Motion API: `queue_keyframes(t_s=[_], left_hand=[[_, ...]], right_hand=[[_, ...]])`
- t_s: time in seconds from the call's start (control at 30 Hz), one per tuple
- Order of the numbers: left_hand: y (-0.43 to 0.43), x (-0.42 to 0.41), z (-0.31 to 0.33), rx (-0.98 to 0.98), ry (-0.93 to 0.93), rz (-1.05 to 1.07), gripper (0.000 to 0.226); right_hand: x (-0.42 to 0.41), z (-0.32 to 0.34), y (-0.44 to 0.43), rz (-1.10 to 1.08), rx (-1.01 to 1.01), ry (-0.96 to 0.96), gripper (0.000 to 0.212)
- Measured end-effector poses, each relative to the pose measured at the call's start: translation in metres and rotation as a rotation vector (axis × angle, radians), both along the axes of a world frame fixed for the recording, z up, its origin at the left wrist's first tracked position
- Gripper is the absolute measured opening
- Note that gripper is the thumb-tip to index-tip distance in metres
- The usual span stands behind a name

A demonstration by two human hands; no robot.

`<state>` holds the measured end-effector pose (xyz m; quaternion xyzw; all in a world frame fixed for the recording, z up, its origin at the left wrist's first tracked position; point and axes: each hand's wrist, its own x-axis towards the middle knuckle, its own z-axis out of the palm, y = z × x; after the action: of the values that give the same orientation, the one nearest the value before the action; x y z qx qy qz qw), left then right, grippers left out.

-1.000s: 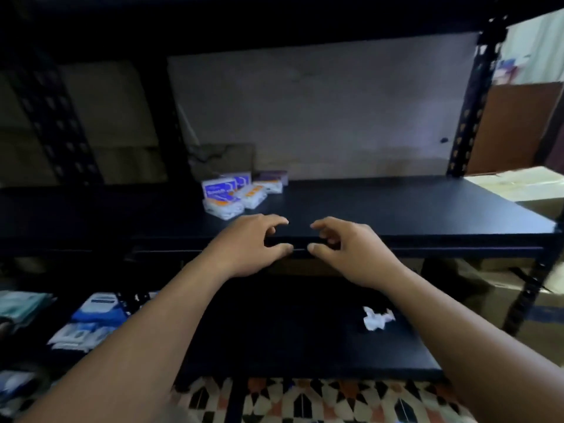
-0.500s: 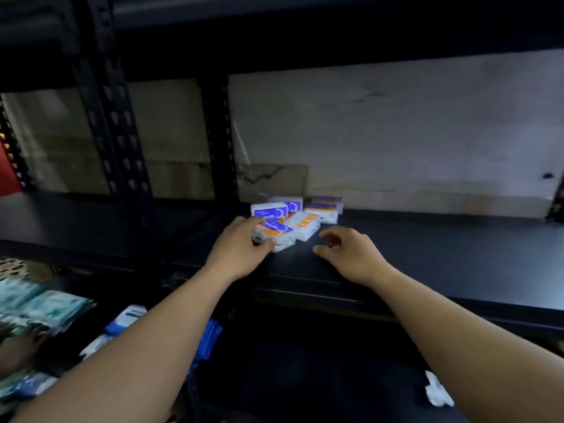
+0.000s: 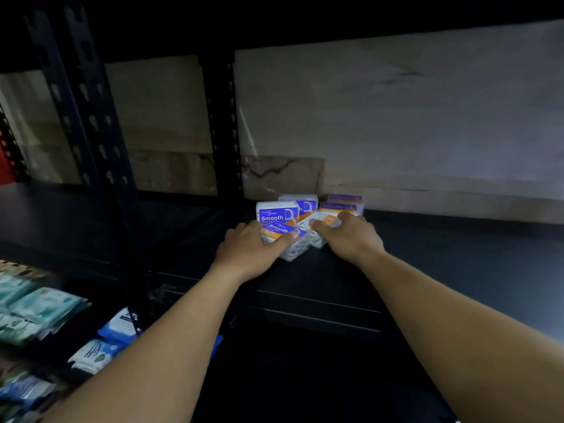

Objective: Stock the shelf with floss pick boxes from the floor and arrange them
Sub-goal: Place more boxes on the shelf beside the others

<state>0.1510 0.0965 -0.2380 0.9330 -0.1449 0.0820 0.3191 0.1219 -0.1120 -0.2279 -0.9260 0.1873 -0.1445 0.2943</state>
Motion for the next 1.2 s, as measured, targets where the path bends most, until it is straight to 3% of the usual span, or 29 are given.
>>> queue_keyframes(t_s=[0.1,0.23,0.37,0.7,0.87,0.97,1.07,1.2], left_hand=[[0.002,-0.003,0.001,-0.132,0.002,-0.018,0.069],[0.006,-0.014,0.003,-0.346,-0.046,-0.089,0.060],[0.016,-0.018,0.001,-0.479,-0.098,-0.199,0.069],[0.008,-0.075,-0.006,-0.329,-0.156,-0.201,0.077],[0.007,-0.130,-0.013,-0.393,-0.214,-0.209,0.074],[0.012,-0.161,-0.018,-0.466,-0.239,-0.277,0.071],[0.022,-0.183,-0.043,-0.478,-0.205,-0.304,0.070],[0.045,-0.194,-0.107,-0.382,-0.036,-0.276,0.072]], right_hand=[[-0.006,-0.001,-0.002,0.018,0.138,-0.068,0.084],[-0.023,0.000,-0.006,0.074,0.399,-0.267,0.065],[-0.043,-0.004,-0.011,0.133,0.518,-0.360,0.069],[-0.116,-0.008,-0.008,0.242,0.431,-0.360,0.065],[-0.165,-0.015,0.002,0.290,0.462,-0.404,0.070],[-0.203,-0.023,0.011,0.364,0.359,-0.372,0.072],[-0.233,-0.044,0.026,0.415,0.257,-0.358,0.075],[-0.251,-0.103,0.043,0.420,0.277,-0.234,0.080]])
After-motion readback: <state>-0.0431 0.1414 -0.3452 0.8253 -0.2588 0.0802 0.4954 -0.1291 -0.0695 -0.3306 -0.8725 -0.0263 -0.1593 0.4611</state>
